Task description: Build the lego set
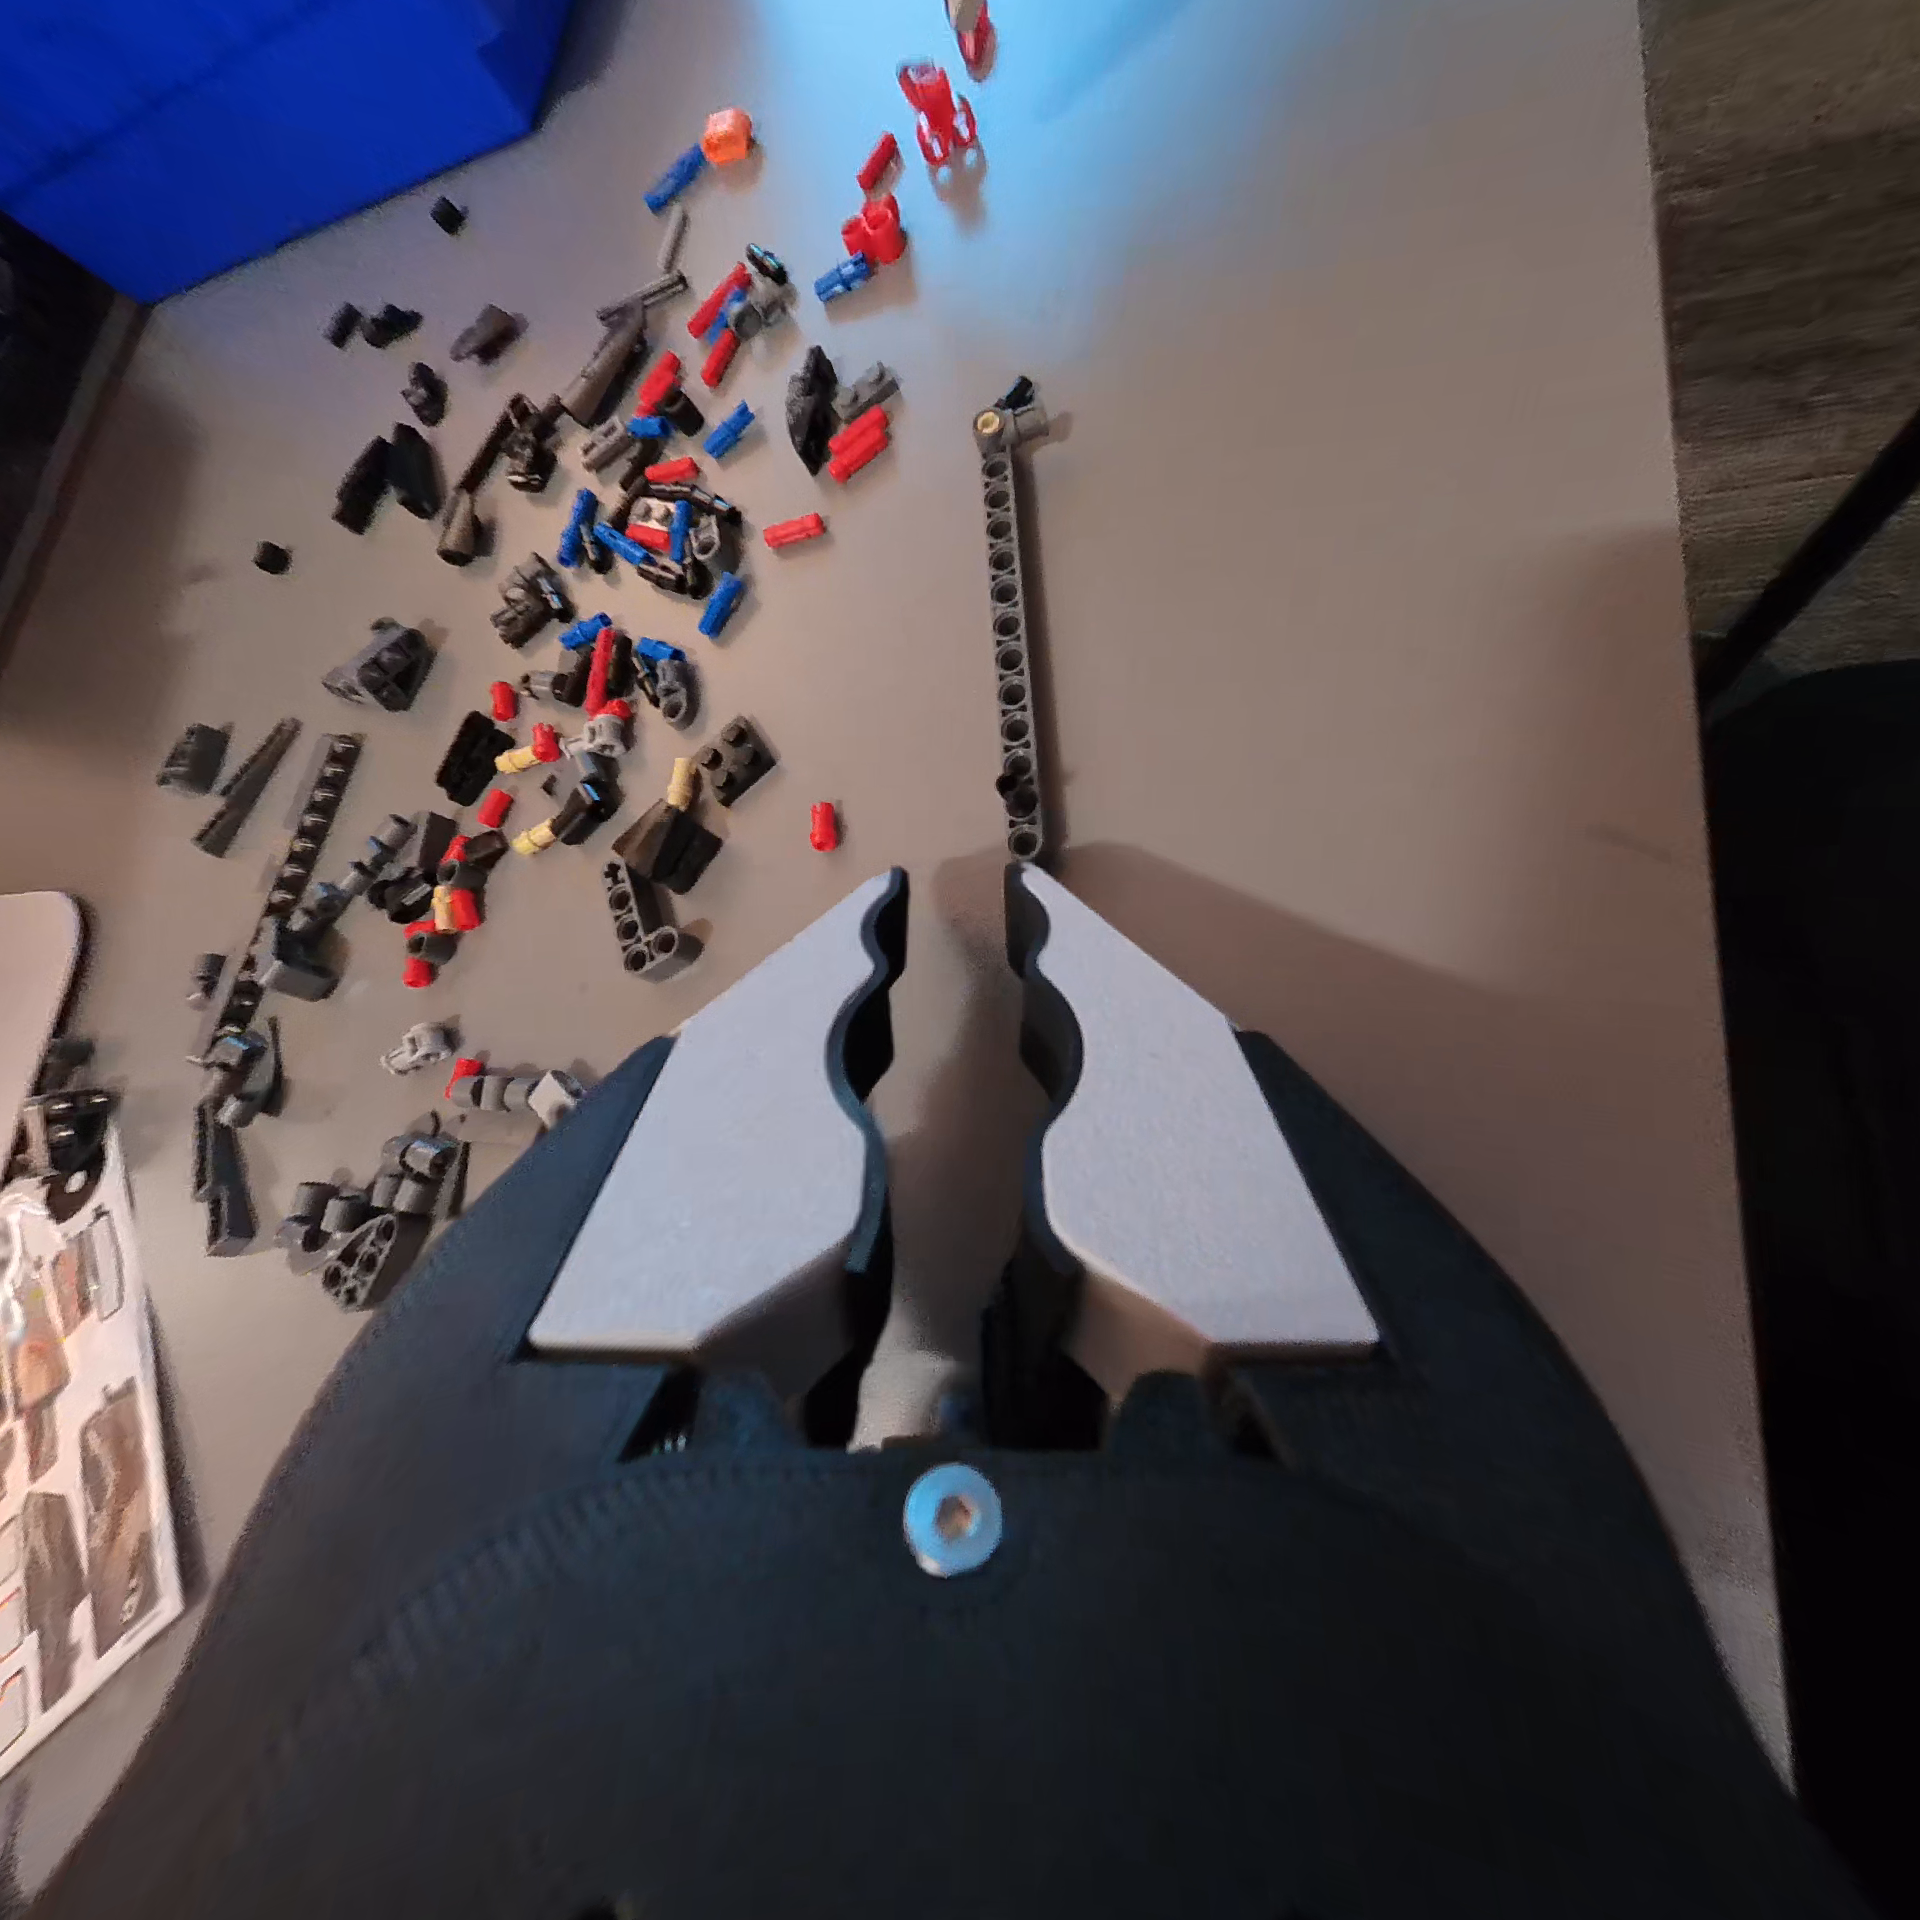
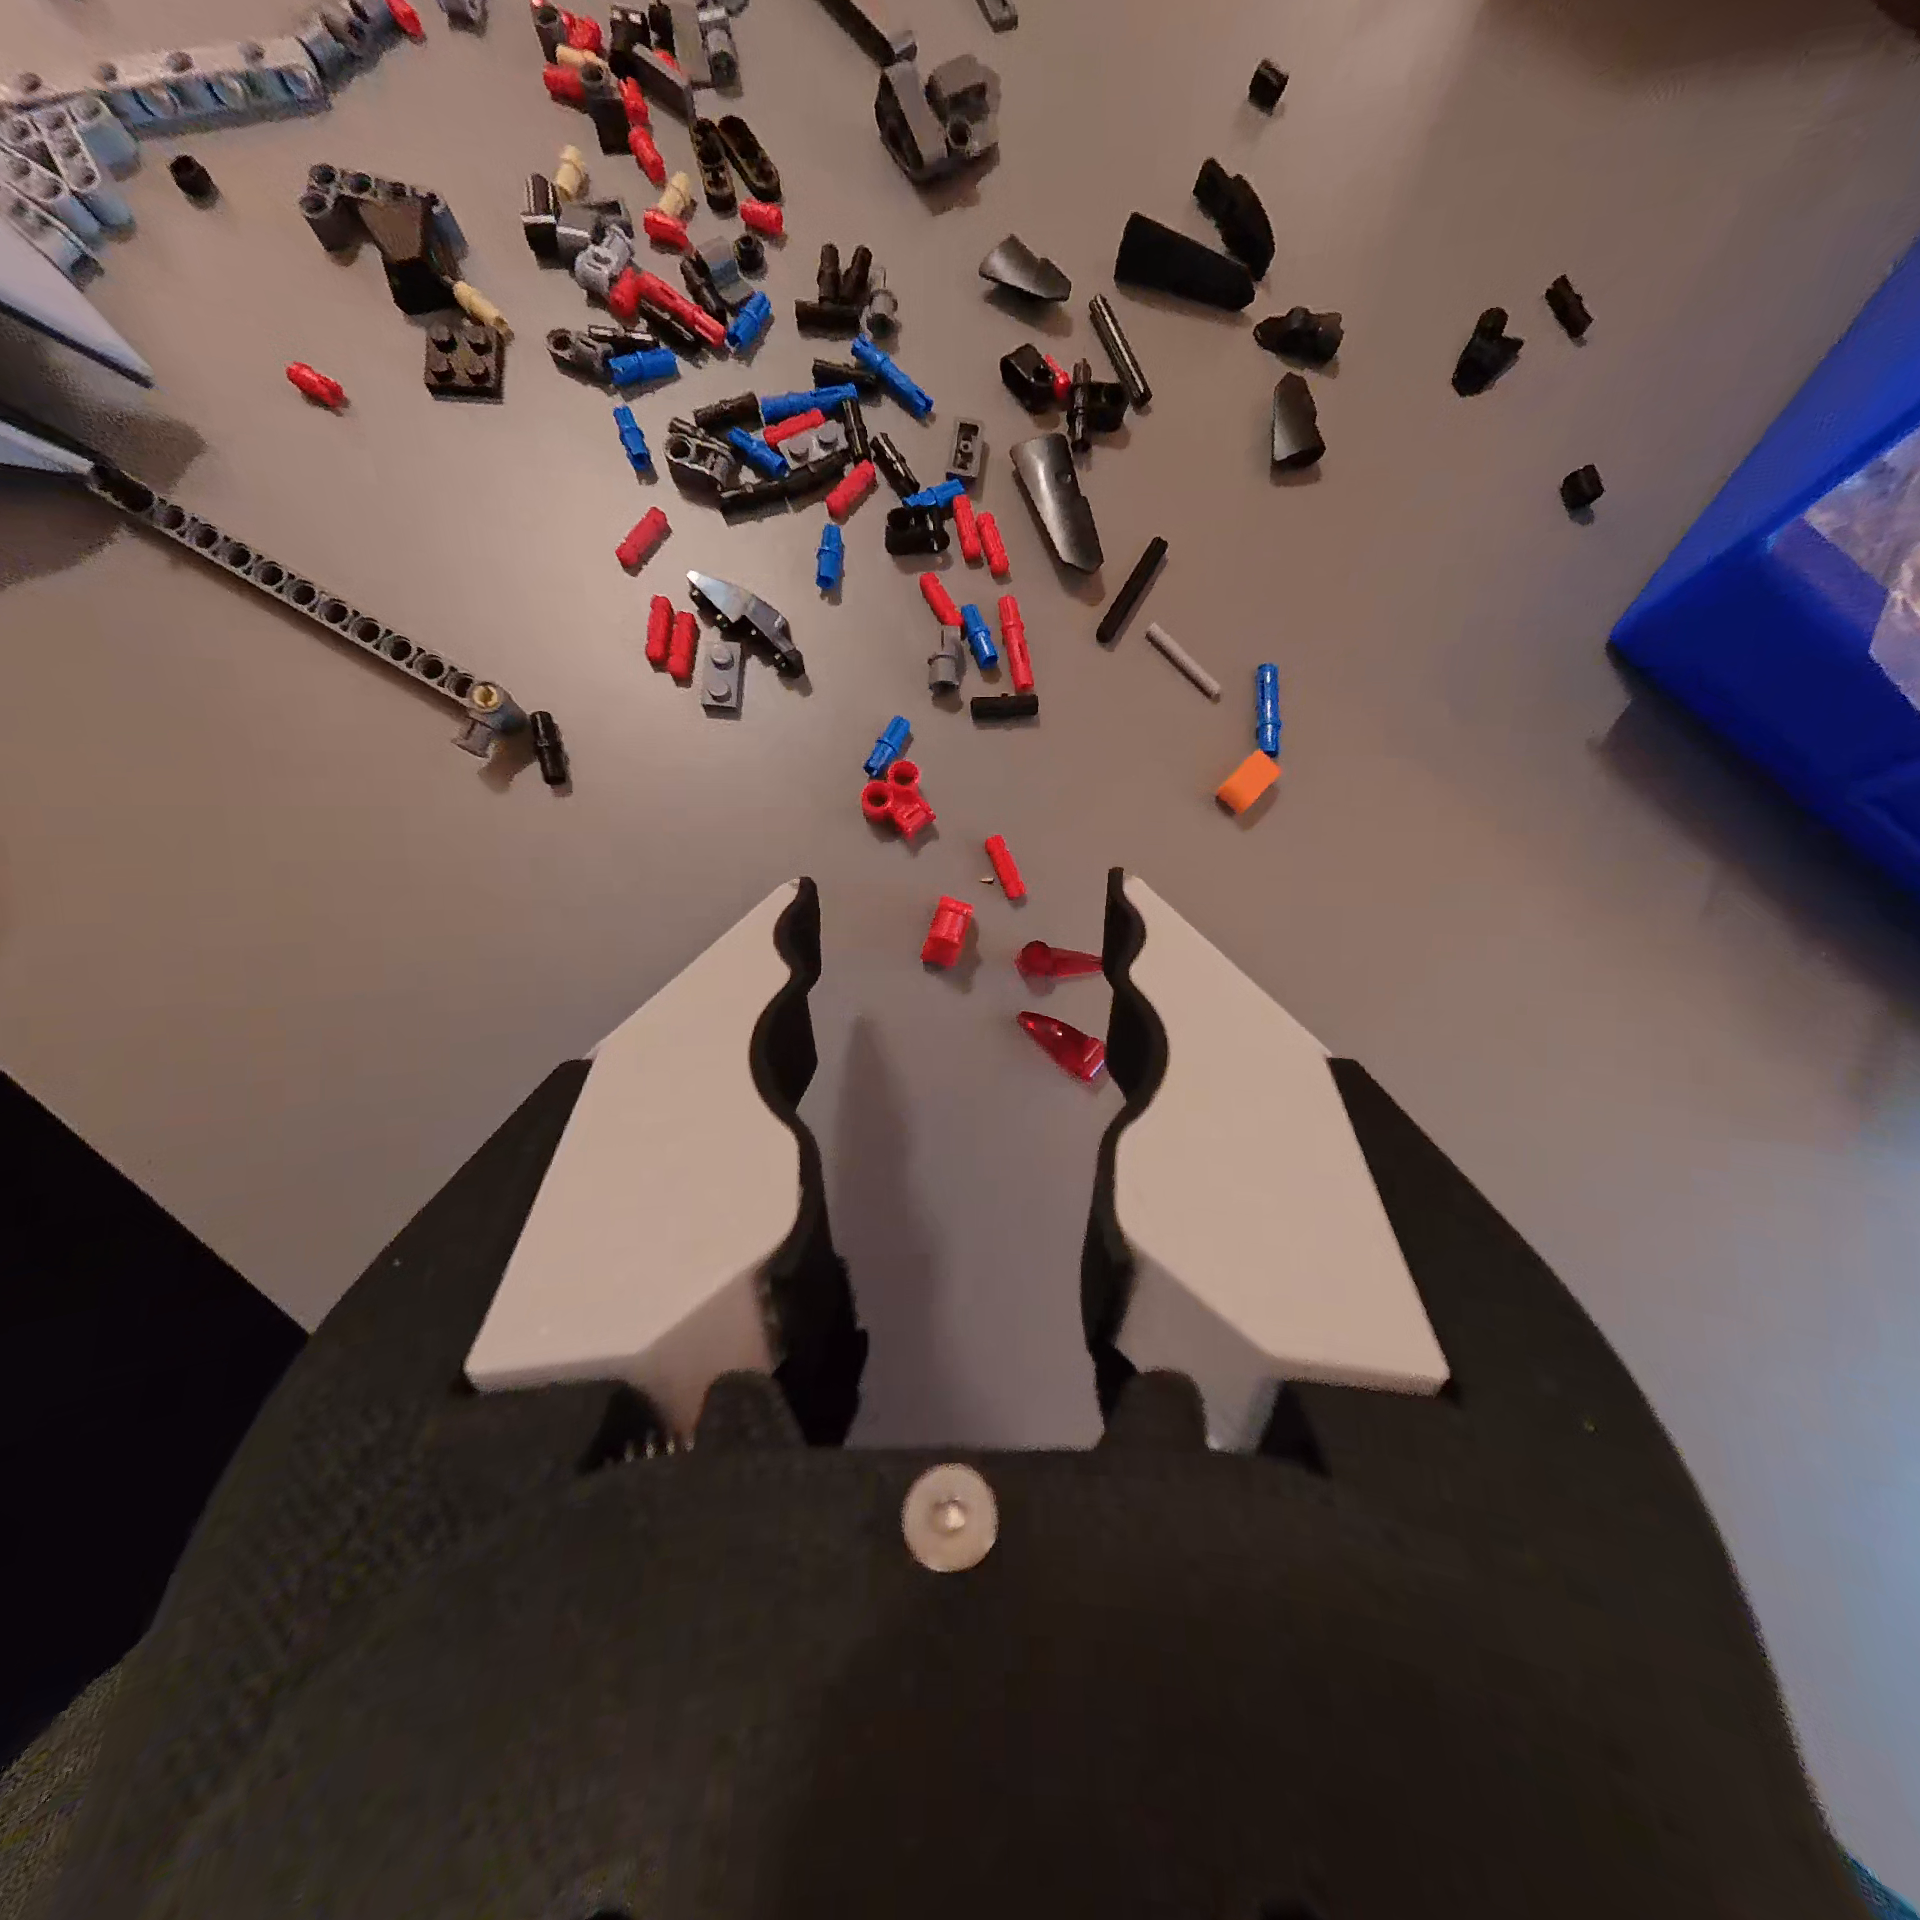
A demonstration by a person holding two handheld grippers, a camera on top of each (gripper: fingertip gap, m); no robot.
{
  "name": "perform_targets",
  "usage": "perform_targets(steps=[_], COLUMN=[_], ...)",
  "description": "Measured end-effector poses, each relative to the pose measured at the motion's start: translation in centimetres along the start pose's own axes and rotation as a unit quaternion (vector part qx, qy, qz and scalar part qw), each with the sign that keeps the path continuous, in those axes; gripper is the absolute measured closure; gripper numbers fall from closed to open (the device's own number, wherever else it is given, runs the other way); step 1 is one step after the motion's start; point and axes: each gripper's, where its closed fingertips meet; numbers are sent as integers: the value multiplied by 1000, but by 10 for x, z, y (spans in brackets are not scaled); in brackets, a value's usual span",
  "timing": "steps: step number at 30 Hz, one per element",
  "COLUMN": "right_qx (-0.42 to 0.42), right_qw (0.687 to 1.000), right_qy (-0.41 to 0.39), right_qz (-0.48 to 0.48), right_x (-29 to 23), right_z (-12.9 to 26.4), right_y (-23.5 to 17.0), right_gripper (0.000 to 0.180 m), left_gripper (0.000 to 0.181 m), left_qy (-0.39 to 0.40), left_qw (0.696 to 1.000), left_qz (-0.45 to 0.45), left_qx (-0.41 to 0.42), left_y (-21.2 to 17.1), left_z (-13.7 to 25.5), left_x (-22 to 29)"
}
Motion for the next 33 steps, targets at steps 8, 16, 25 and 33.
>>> perform_targets(steps=[8,16,25,33], right_qx=[28,92,97,75], right_qw=[1000,994,993,996], right_qy=[-7,-25,8,19], right_qz=[-8,-54,-65,-54], right_x=[-10,-4,-14,-20], right_z=[14,15,2,-3], right_y=[-2,-15,-15,-21], right_gripper=[123,124,125,126], left_gripper=[150,150,161,161], left_qy=[91,149,45,-25], left_qw=[991,986,984,956], left_qz=[14,75,151,230], left_qx=[101,8,-77,-179], left_y=[20,-20,-41,-95], left_z=[46,92,101,45], left_x=[-25,-72,-159,-180])
Point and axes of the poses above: each gripper's, where its closed fingertips meet, z back along the fingers, y out of its top, x = y × z across the jaws, and after that the axes turned 15 degrees about -y, right-handed
